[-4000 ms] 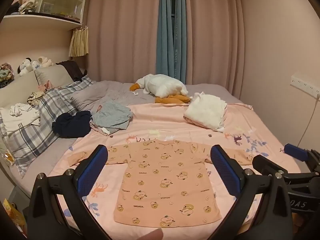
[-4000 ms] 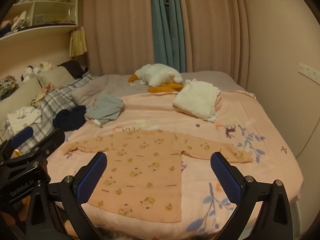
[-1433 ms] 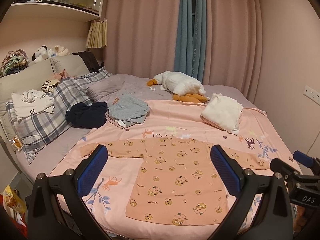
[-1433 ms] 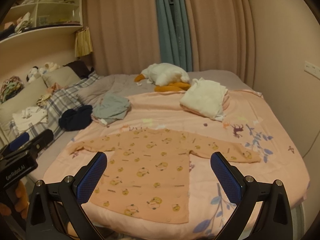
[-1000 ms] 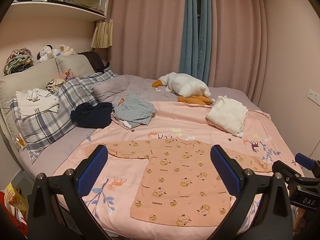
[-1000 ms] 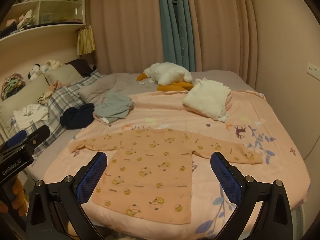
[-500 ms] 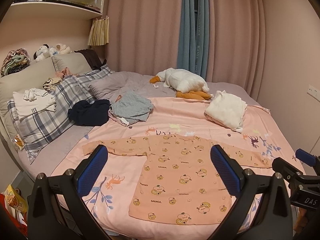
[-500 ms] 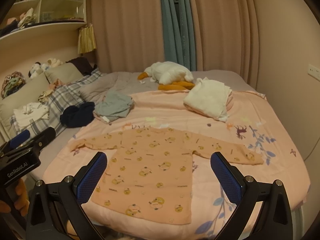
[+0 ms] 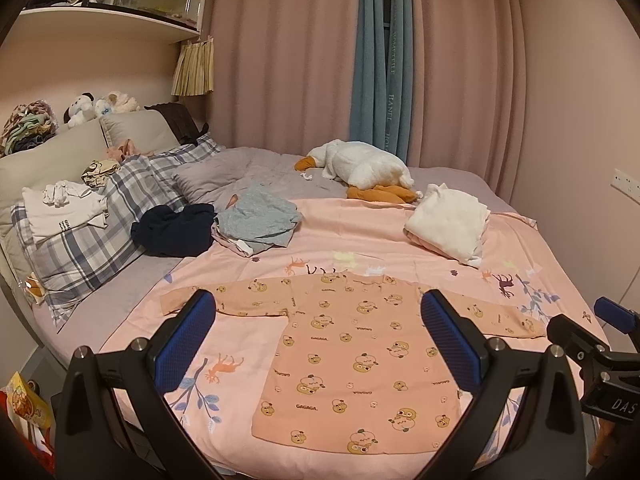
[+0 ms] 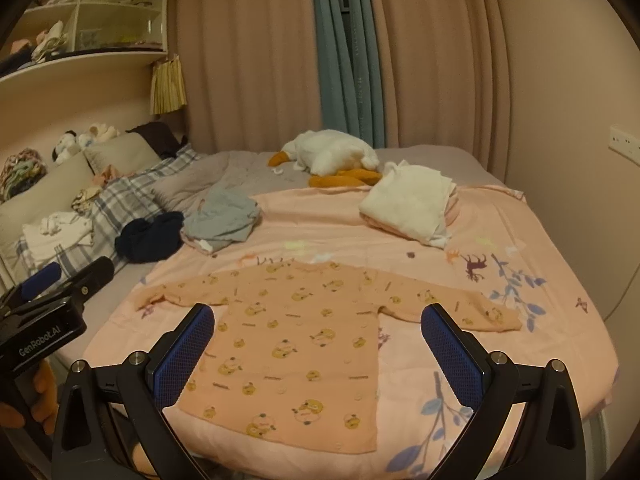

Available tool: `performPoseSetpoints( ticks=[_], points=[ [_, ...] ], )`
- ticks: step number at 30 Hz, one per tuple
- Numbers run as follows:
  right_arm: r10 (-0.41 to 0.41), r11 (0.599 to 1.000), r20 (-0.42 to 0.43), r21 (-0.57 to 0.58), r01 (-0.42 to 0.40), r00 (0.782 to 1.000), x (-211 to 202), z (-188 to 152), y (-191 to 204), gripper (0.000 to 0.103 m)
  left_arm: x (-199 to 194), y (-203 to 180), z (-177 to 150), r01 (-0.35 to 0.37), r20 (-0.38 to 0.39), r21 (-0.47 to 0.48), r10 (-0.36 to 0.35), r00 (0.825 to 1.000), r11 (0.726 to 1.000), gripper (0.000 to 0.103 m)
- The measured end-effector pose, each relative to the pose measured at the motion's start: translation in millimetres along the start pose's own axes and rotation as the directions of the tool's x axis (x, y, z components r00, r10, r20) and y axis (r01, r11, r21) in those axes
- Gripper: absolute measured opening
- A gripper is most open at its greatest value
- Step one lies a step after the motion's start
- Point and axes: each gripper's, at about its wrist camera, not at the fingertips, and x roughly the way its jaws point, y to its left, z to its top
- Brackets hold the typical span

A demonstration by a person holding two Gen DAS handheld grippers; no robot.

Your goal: Fold small clothes

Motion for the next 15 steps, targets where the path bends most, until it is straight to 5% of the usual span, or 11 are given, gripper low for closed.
performPoseSetpoints(
  ticks=[15],
  points=[
    [-0.016,1.0,0.018,-0.011,0.016,1.0,-0.8,1.4,0.5,0.102,-1.1,-2.3,0.0,-0.004,0.0,0.005,0.004,1.0,1.0,0.103]
  ],
)
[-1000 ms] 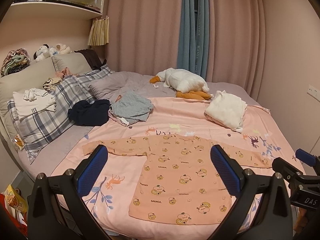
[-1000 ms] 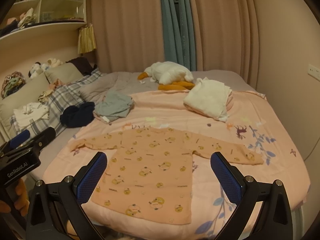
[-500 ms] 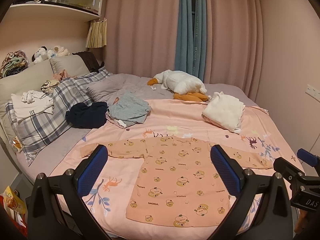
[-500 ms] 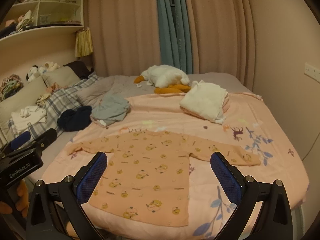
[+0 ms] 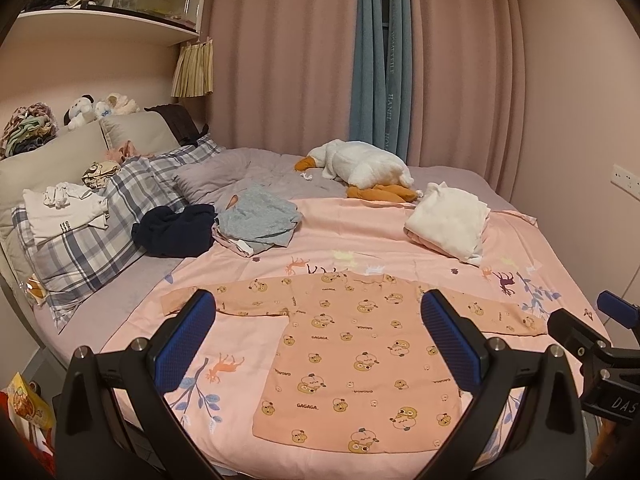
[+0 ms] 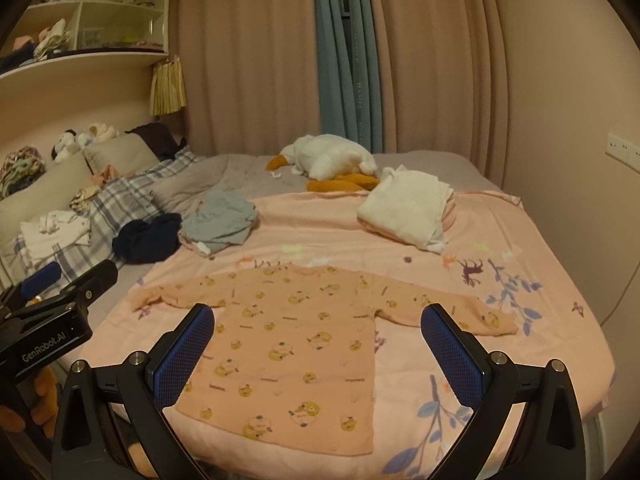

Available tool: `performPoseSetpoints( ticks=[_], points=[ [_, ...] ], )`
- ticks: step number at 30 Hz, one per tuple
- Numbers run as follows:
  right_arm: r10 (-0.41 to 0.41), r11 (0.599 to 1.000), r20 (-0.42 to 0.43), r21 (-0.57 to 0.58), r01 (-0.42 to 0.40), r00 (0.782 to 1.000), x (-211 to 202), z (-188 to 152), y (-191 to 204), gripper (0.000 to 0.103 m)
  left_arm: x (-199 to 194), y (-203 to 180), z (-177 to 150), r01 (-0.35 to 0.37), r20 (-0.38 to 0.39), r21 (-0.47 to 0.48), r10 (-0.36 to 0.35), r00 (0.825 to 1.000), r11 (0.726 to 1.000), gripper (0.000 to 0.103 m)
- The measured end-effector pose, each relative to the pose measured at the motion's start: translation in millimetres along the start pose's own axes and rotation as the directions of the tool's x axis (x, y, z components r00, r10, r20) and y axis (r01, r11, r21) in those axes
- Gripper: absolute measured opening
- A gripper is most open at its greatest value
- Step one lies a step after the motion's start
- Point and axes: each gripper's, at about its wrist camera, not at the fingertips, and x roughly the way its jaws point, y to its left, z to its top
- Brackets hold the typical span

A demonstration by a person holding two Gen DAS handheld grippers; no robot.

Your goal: Fold small clothes

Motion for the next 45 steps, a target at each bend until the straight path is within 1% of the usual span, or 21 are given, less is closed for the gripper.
performPoseSetpoints(
  ticks=[23,28,31,33,35,36,38,40,42,43,44,45],
  points=[
    [0.0,0.999,0.001,-0.033,0.0,1.0,3,-2,7,0.102,4,-1,-5,0.003,-0.01,0.011,-0.003,1.0,1.0,0.103],
    [-0.001,0.999,0.001,-0.033,0.001,1.0,4,-3,7,0.102,7,0,-7,0.014,-0.025,0.009,-0.014,1.0,1.0,0.103],
    [0.0,0.999,0.0,-0.033,0.0,1.0,6,-4,7,0.102,15,2,-9,0.035,-0.041,0.006,-0.034,0.999,0.999,0.103],
    [0.001,1.0,-0.004,-0.029,-0.001,1.0,9,-4,6,0.102,27,5,-10,0.068,-0.053,-0.004,-0.068,0.996,0.998,0.103],
    [0.01,1.0,-0.018,-0.015,-0.011,1.0,20,-3,-2,0.102,49,12,-13,0.104,-0.043,-0.02,-0.105,0.994,0.994,0.103],
    [0.015,1.0,-0.027,-0.007,-0.015,1.0,28,-3,-8,0.102,58,14,-13,0.112,-0.035,-0.024,-0.113,0.993,0.993,0.103],
    [0.006,0.999,-0.049,0.035,-0.005,0.999,53,-1,-32,0.102,94,24,-17,0.128,-0.02,-0.042,-0.129,0.991,0.991,0.103],
    [-0.025,0.996,-0.075,0.083,0.031,0.997,80,-1,-59,0.102,135,39,-23,0.129,-0.058,-0.085,-0.134,0.989,0.988,0.102],
    [-0.078,0.986,-0.129,0.134,0.095,0.989,116,-5,-95,0.102,181,59,-33,0.137,-0.121,-0.158,-0.157,0.98,0.978,0.102],
    [-0.102,0.979,-0.159,0.158,0.128,0.982,132,-8,-113,0.102,206,70,-41,0.149,-0.147,-0.193,-0.179,0.973,0.97,0.102],
    [-0.122,0.967,-0.194,0.197,0.16,0.973,150,-13,-135,0.102,224,78,-48,0.15,-0.158,-0.212,-0.185,0.97,0.966,0.102],
    [-0.133,0.951,-0.233,0.245,0.191,0.963,168,-19,-158,0.102,244,85,-57,0.129,-0.163,-0.216,-0.166,0.973,0.968,0.102]
  ],
)
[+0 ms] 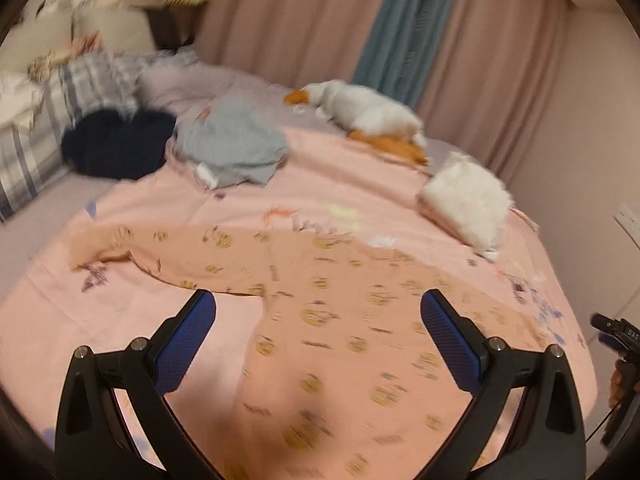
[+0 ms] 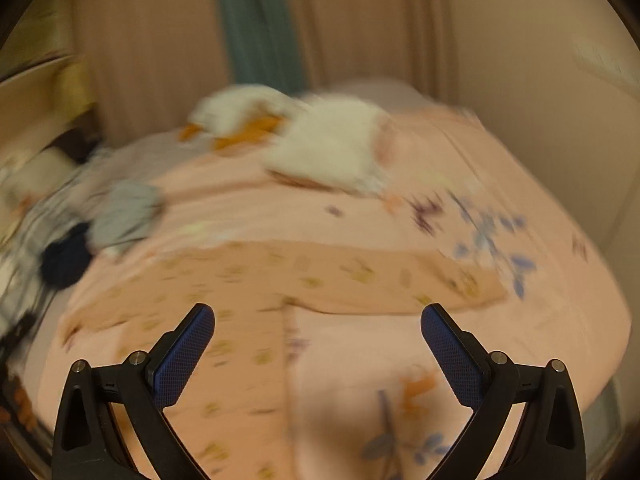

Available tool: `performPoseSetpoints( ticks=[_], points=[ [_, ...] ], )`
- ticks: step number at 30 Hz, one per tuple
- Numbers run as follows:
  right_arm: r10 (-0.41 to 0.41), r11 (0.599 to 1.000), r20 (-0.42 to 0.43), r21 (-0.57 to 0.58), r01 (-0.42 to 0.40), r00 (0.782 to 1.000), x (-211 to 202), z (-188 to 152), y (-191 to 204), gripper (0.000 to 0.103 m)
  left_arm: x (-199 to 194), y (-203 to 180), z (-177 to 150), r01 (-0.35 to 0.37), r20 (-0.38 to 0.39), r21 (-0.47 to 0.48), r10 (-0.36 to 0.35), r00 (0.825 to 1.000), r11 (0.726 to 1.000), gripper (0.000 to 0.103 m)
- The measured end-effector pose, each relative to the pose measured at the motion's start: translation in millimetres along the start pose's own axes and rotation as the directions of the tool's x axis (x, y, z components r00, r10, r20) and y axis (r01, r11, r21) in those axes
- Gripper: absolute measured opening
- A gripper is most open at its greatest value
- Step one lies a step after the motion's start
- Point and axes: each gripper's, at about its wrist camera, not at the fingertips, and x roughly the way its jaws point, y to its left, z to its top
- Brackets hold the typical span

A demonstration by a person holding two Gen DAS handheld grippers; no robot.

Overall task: Fold small clothes
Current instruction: 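Lower the right tool to a sleeve cuff and grasp it while left tool pins the body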

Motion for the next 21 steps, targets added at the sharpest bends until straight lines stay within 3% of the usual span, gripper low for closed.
performPoseSetpoints(
  ticks=[2,5,8,10,12,14,18,21],
  points=[
    [-0.024,0.993,-0.065,0.111,0.031,0.998,39,4,-37,0.102,41,22,-13,-0.048,-0.036,-0.012,0.047,0.998,0.999,0.101],
    [-0.037,0.963,-0.151,0.26,0.076,0.988,93,3,-87,0.102,87,49,-31,0.004,-0.137,-0.119,-0.02,0.99,0.993,0.099],
    [-0.041,0.907,-0.227,0.4,0.132,0.973,124,-8,-126,0.102,123,57,-44,0.027,-0.203,-0.143,-0.057,0.978,0.989,0.097],
    [-0.008,0.864,-0.224,0.489,0.119,0.975,131,-18,-146,0.102,137,55,-48,0.052,-0.205,-0.143,-0.081,0.975,0.988,0.097],
    [0.004,0.821,-0.204,0.559,0.113,0.979,131,-27,-162,0.102,152,54,-49,0.083,-0.243,-0.148,-0.118,0.963,0.985,0.097],
    [0.017,0.784,-0.19,0.611,0.105,0.982,130,-33,-173,0.102,158,49,-48,0.069,-0.247,-0.083,-0.088,0.965,0.994,0.095],
    [0.027,0.738,-0.186,0.666,0.106,0.982,137,-49,-188,0.099,170,49,-43,0.014,-0.28,-0.03,-0.022,0.96,0.999,0.07],
    [0.03,0.721,-0.137,0.689,0.073,0.99,138,-51,-194,0.096,173,54,-38,0.021,-0.312,-0.047,-0.035,0.949,0.999,0.053]
  ],
)
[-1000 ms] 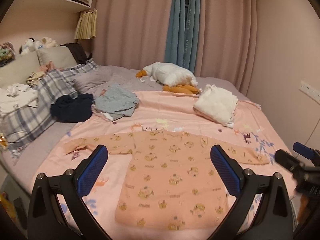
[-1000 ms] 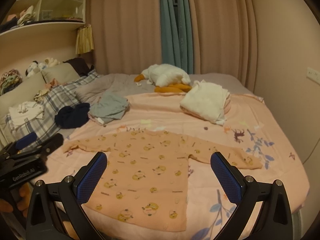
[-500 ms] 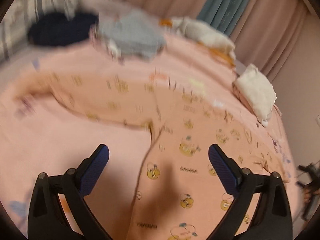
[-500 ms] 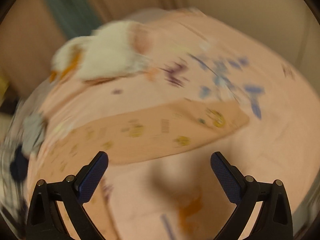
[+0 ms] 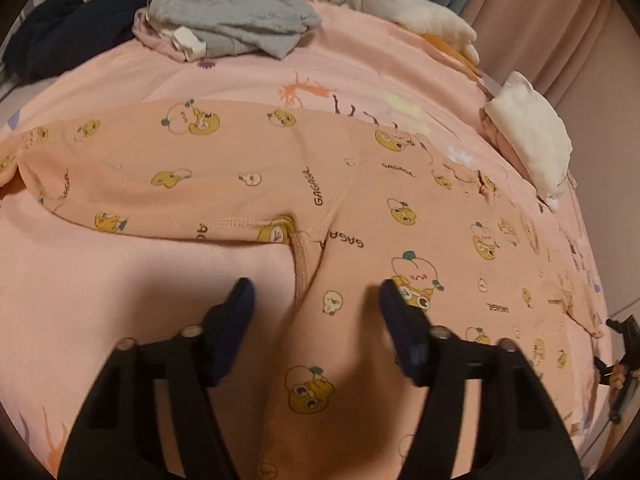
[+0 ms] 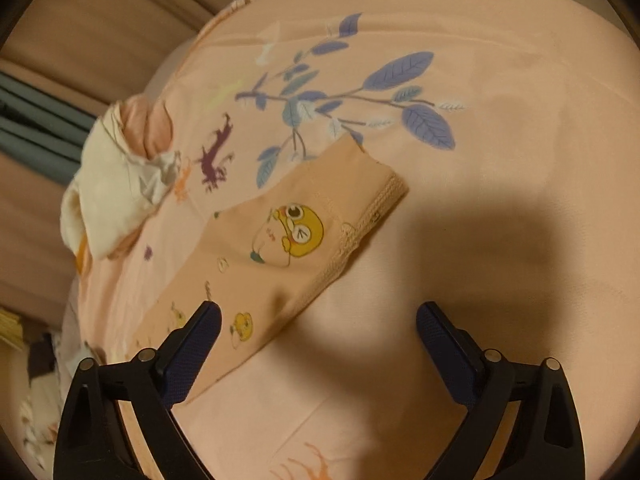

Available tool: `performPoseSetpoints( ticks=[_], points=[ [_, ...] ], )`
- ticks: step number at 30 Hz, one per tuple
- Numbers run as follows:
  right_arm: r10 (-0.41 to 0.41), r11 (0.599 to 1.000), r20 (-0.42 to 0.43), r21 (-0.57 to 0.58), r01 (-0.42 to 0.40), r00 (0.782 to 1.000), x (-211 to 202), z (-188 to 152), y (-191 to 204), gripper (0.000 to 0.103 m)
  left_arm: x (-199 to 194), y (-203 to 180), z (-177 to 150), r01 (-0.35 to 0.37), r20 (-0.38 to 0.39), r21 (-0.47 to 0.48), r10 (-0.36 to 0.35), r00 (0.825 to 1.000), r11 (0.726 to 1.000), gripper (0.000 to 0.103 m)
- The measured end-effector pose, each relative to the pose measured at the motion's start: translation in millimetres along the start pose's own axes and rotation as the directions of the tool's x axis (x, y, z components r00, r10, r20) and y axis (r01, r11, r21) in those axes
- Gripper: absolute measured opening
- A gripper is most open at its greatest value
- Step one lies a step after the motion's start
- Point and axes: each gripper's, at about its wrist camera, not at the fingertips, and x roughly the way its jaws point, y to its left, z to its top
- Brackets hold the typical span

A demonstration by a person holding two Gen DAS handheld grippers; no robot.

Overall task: Fold small clothes
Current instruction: 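Lower the right tool to a sleeve cuff and grasp it while left tool pins the body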

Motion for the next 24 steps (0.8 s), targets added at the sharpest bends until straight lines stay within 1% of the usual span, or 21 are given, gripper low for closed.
performPoseSetpoints(
  ticks=[1,2,3,4,6,8,11,13,15,16,18,19,20,21,22,24],
  points=[
    [0.001,1.0,0.004,-0.002,-0.001,1.0,-1,0,0,0.094,-1,1,0,-0.01,-0.015,-0.01,0.01,1.0,1.0,0.043],
    [-0.014,1.0,0.002,-0.005,0.014,1.0,-1,1,1,0.089,-1,1,1,-0.026,-0.03,-0.021,0.026,0.999,0.999,0.038],
    [-0.024,1.0,0.001,-0.008,0.024,1.0,0,3,2,0.086,-1,2,1,-0.035,-0.034,-0.028,0.034,0.999,0.999,0.028],
    [-0.025,1.0,0.003,-0.009,0.025,1.0,0,4,3,0.085,-2,2,0,-0.035,-0.037,-0.04,0.033,0.999,0.999,0.022],
    [-0.009,1.0,0.007,-0.001,0.009,1.0,-2,4,1,0.081,0,2,-4,-0.02,-0.045,-0.057,0.017,0.999,0.998,0.022],
    [0.011,1.0,0.013,0.021,-0.012,1.0,-3,2,-2,0.081,0,-2,-7,-0.043,-0.042,-0.031,0.042,0.998,0.999,0.021],
    [0.024,0.999,0.027,0.027,-0.024,0.999,0,1,-1,0.08,-2,-5,-8,-0.046,-0.077,-0.052,0.042,0.996,0.998,0.02],
    [0.02,1.0,0.03,0.021,-0.021,0.999,0,2,-2,0.07,-3,-5,-10,-0.04,-0.087,-0.065,0.034,0.996,0.997,0.018],
    [0.002,0.999,0.046,0.034,-0.003,0.999,-1,4,-6,0.054,-4,-6,-13,-0.052,-0.079,-0.05,0.048,0.996,0.997,0.016],
    [-0.004,0.999,0.051,0.042,0.002,0.999,0,6,-8,0.05,-4,-5,-15,-0.053,-0.078,-0.053,0.049,0.996,0.997,0.014],
    [-0.027,0.999,0.062,0.043,0.024,0.998,3,11,-8,0.034,-5,-1,-16,-0.045,-0.076,-0.084,0.038,0.996,0.995,0.012],
    [-0.044,0.998,0.075,0.041,0.041,0.996,3,13,-8,0.03,-6,1,-17,-0.04,-0.076,-0.102,0.032,0.997,0.994,0.01],
    [-0.069,0.997,0.096,0.04,0.066,0.993,3,15,-7,0.018,-6,3,-17,-0.037,-0.076,-0.115,0.028,0.997,0.993,0.01],
    [-0.083,0.996,0.11,0.039,0.079,0.991,3,16,-6,0.014,-6,4,-17,-0.035,-0.079,-0.12,0.026,0.997,0.992,0.009],
    [-0.087,0.996,0.118,0.039,0.083,0.989,3,16,-5,0.014,-6,3,-17,-0.037,-0.083,-0.114,0.027,0.996,0.993,0.009],
    [-0.09,0.996,0.129,0.014,0.089,0.988,2,15,2,0.011,-8,1,-17,-0.047,-0.084,-0.098,0.039,0.996,0.994,0.009]
  ],
)
